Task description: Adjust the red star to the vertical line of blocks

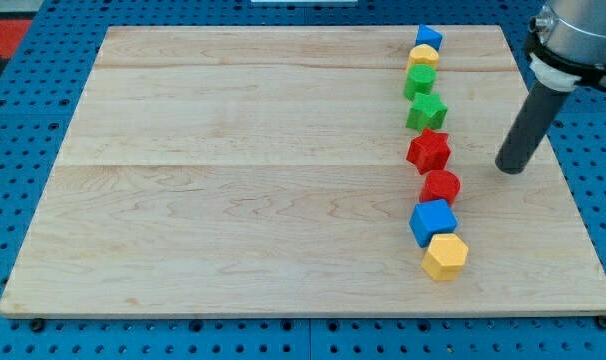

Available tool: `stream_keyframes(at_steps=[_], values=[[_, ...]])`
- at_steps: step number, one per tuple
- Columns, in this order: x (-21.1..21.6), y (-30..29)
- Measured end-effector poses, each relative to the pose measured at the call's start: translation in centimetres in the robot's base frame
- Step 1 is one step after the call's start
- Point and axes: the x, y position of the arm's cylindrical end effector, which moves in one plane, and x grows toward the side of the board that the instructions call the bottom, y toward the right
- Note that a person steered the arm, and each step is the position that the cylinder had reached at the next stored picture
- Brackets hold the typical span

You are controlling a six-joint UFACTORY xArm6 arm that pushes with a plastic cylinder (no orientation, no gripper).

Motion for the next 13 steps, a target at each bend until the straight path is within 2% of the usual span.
stream_keyframes(at_steps=[2,5,7,9,10,13], values=[[-0.2,-5.9],[1.4,-7.5],[2.1,-13.8],[1.8,-17.3],[-1.1,-16.6],[-1.7,-10.0]])
